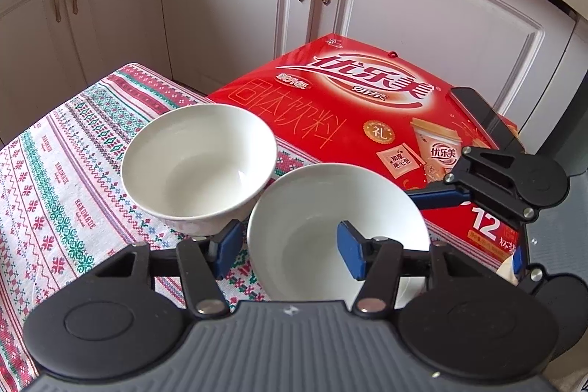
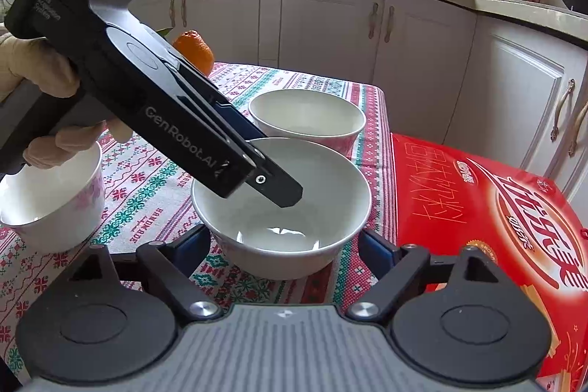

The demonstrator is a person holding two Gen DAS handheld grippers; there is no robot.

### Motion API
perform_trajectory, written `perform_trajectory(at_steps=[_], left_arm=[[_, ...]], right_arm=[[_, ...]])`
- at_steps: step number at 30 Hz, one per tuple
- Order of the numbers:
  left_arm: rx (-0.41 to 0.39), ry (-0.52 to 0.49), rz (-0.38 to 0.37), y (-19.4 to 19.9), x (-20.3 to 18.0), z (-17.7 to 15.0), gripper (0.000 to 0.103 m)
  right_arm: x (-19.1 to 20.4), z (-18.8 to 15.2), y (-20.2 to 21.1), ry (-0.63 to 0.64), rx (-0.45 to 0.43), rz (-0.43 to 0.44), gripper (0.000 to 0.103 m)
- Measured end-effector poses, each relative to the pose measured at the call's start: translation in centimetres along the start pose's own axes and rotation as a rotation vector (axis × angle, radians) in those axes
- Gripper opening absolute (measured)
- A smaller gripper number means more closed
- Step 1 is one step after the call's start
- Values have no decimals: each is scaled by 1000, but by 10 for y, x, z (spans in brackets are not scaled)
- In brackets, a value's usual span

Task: Organize plates and bowls
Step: 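Carry the held bowl with the left gripper toward the other bowls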

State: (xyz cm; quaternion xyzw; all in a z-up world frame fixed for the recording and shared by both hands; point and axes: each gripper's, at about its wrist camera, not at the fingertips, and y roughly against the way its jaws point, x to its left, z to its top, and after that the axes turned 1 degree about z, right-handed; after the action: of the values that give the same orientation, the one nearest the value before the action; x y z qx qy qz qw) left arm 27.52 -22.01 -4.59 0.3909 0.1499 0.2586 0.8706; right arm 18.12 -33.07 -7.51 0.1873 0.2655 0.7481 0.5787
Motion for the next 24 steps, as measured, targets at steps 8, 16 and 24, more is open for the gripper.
perform_trajectory(at_steps=[8,16,24], left_arm=[[7,-4,-13,-3,-2,1,55],[8,-4,-26,-4,-1,0,52],[2,-9,-23,8,-6,-3,52]], right_arm=[[-1,0,0,10,-1,9,88],[-1,-2,0,23,-4,12,88],[2,4,8,10,2,21,88]])
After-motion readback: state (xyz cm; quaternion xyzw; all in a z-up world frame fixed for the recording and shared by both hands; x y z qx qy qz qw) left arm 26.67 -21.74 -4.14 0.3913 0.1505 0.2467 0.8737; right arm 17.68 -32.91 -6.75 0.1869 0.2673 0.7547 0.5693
